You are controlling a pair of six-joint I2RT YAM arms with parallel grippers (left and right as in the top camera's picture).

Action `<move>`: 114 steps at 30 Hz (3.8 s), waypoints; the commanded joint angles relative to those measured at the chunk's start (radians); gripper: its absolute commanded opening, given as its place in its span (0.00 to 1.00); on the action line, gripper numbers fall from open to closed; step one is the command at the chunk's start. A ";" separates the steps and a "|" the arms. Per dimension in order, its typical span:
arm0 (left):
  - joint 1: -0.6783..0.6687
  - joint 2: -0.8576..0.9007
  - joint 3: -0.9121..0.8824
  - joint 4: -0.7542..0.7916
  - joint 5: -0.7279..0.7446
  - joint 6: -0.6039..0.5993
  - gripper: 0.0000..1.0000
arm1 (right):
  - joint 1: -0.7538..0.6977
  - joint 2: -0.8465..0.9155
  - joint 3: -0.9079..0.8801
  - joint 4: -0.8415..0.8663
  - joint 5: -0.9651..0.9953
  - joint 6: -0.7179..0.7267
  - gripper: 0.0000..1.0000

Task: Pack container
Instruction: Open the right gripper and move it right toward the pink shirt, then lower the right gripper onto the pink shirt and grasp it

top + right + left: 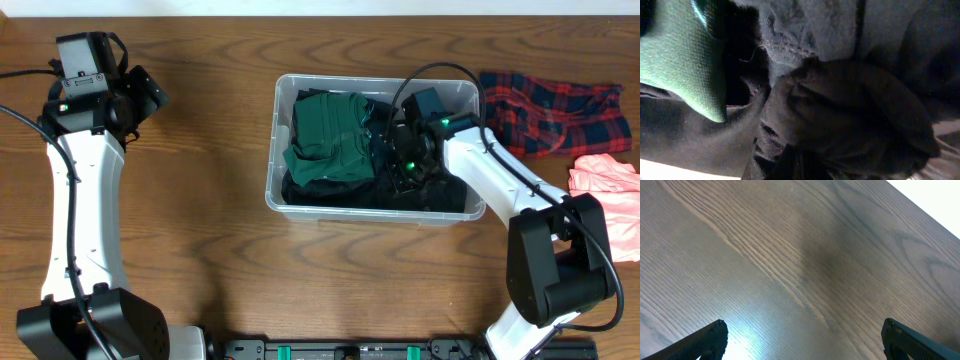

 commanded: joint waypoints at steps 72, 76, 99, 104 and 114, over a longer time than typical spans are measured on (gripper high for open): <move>0.003 0.000 0.008 -0.002 -0.016 0.001 0.98 | -1.259 0.011 0.034 -0.027 0.261 0.328 0.99; 0.003 0.000 0.008 -0.002 -0.016 0.001 0.98 | -1.259 0.011 -0.030 0.060 0.235 0.332 0.99; 0.003 0.000 0.008 -0.002 -0.016 0.001 0.98 | -1.175 0.067 -0.120 0.176 0.236 0.356 0.72; 0.003 0.000 0.008 -0.002 -0.016 0.001 0.98 | -1.175 0.067 -0.119 0.172 0.231 0.356 0.61; 0.003 0.000 0.008 -0.002 -0.016 0.001 0.98 | -1.171 0.057 0.017 0.030 0.176 0.336 0.24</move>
